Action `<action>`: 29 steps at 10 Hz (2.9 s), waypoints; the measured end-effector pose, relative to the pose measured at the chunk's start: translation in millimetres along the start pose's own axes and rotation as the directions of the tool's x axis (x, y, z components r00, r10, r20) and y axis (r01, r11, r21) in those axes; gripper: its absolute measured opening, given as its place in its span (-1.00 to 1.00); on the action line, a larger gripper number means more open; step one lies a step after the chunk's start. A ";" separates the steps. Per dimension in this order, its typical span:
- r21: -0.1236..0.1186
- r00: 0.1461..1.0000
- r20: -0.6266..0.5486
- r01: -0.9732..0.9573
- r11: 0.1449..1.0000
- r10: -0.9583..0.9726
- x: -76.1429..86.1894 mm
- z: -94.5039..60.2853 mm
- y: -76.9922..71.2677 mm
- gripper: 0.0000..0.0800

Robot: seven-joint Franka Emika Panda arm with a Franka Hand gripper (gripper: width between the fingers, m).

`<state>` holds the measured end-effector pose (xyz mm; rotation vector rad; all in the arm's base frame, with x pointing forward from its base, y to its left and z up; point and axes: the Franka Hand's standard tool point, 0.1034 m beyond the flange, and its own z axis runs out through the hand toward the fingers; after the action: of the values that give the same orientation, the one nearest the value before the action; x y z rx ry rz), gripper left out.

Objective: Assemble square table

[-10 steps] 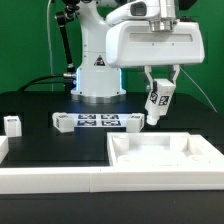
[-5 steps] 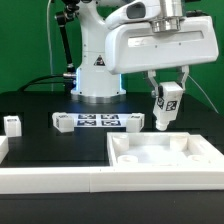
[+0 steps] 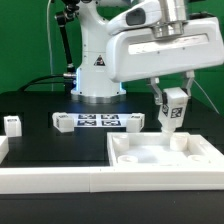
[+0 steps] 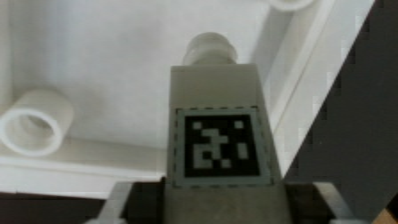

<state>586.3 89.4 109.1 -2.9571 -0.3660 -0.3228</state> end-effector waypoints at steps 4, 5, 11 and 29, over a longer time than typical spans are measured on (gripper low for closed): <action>-0.014 0.999 -0.046 0.008 1.000 -0.008 12.6 3.6 1.7 -0.27; -0.023 0.998 -0.068 0.013 1.000 -0.014 15.3 2.7 4.2 -0.27; -0.072 0.965 -0.264 -0.011 0.997 -0.009 41.9 6.0 1.4 -0.27; -0.068 0.965 -0.264 -0.004 0.998 -0.014 33.4 34.1 -12.3 -0.27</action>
Offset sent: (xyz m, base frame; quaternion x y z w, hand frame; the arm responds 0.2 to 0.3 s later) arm 0.0000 0.0000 0.0000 0.0000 0.0000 0.0000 1.0000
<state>621.4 114.5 85.2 -2.9247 -0.3338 -0.7346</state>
